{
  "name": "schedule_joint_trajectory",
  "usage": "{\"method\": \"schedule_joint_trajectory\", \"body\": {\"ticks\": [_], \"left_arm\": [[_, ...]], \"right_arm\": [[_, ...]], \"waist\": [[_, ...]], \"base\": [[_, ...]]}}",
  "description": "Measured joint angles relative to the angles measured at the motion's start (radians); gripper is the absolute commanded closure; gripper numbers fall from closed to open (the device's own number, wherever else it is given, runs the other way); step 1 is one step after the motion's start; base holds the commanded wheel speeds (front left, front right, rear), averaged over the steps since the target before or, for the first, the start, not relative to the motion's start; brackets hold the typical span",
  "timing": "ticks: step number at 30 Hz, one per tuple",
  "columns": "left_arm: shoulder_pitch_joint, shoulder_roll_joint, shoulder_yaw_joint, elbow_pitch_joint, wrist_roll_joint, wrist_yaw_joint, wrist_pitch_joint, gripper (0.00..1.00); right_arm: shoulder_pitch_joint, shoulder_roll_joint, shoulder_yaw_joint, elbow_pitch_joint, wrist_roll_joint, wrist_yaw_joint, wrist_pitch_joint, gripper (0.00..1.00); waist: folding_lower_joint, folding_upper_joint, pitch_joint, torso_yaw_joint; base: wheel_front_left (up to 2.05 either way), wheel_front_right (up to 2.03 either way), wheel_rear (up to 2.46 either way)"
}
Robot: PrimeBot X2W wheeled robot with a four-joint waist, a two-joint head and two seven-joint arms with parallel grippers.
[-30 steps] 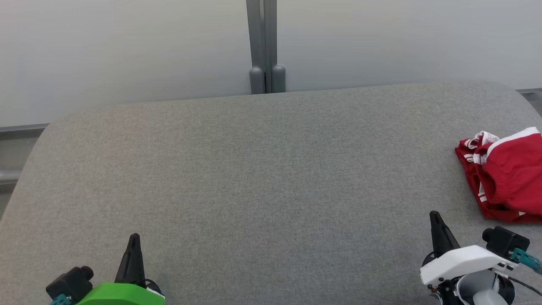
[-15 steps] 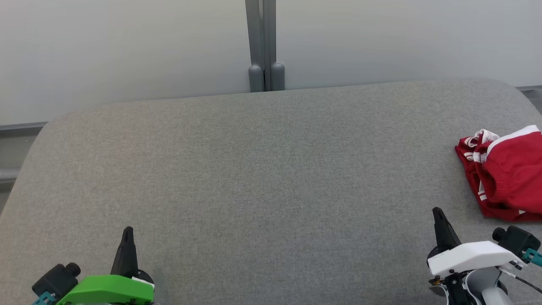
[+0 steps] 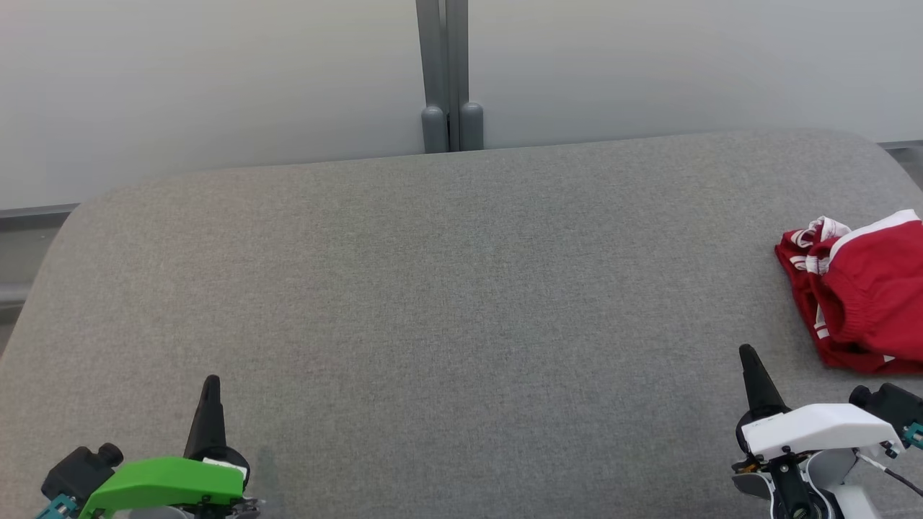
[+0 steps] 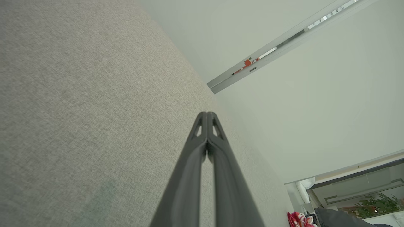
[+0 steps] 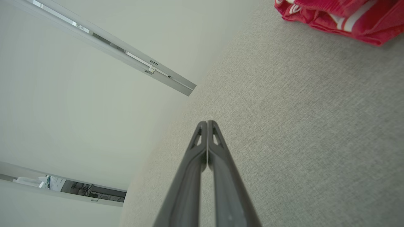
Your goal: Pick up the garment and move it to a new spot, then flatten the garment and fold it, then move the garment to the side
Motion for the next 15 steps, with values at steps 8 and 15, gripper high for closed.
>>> {"method": "schedule_joint_trajectory", "body": {"ticks": [8, 15], "left_arm": [[-0.01, 0.0, 0.01, -0.006, -0.088, 0.0, 0.023, 1.0], [-0.019, 0.0, 0.017, -0.011, -0.155, 0.0, 0.042, 1.0]], "right_arm": [[-0.004, 0.0, -0.005, -0.012, 0.089, 0.0, 0.021, 1.0], [-0.01, 0.0, -0.01, -0.022, 0.165, 0.0, 0.038, 1.0]], "waist": [[0.0, 0.0, 0.004, -0.001], [0.0, 0.0, 0.008, -0.002]], "base": [[0.0, 0.0, 0.0], [0.0, 0.0, 0.0]]}}
